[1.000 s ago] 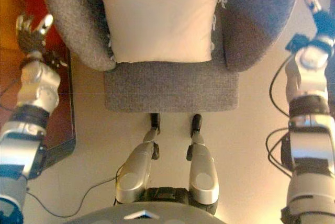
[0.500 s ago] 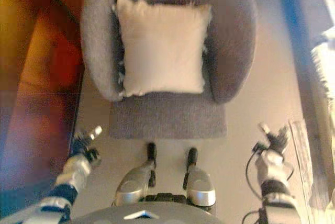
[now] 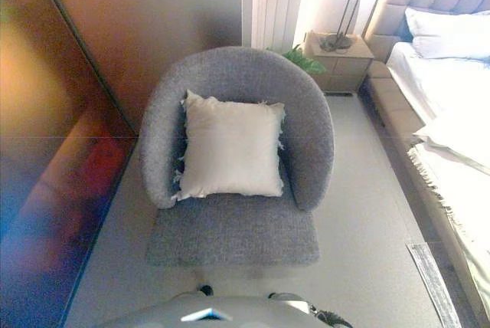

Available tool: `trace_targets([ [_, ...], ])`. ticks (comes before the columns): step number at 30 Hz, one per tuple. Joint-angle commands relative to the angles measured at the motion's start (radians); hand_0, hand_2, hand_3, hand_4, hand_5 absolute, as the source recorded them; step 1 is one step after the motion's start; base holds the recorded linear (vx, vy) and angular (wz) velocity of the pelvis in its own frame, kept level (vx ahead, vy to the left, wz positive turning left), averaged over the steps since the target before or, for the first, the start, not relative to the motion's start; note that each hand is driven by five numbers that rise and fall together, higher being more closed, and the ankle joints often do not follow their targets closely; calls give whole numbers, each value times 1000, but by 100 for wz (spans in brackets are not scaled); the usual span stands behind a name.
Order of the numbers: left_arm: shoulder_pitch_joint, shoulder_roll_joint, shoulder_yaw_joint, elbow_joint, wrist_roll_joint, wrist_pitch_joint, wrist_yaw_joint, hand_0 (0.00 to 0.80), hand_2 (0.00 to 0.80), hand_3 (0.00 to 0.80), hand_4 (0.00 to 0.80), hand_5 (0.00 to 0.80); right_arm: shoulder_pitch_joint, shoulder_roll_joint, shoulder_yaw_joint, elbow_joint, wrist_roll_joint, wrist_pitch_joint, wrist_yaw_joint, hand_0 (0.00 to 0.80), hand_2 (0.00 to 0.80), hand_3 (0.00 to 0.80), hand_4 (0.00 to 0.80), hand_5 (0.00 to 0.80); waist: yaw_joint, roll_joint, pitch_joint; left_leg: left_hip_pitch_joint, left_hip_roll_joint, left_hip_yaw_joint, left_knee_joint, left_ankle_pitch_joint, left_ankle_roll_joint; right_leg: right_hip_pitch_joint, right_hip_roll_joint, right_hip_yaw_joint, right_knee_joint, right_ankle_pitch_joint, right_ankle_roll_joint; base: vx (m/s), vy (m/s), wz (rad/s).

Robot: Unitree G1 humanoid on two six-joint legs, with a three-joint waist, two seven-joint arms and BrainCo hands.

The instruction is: Pick up the cushion and take it to the sofa

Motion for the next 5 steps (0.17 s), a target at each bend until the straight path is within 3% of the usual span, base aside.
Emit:
trace_targets([
  [1, -70, -19, -5, 46, 53, 53, -46, 0, 0, 0, 0, 0, -76, 14, 60, 16, -89, 22, 14, 0, 0, 0, 0, 0, 29, -8, 49, 56, -48, 2, 20, -97, 29, -7, -31, -7, 27, 10, 40, -20, 35, 0],
  [5, -73, -16, -24, 35, 43, 46, -41, 0, 0, 0, 0, 0, -80, 3, 75, 11, -93, 13, 14, 0, 0, 0, 0, 0, 27, -7, 49, 57, -47, 8, 19, -99, 31, -8, -32, -6, 27, 9, 41, 0, 0, 0],
])
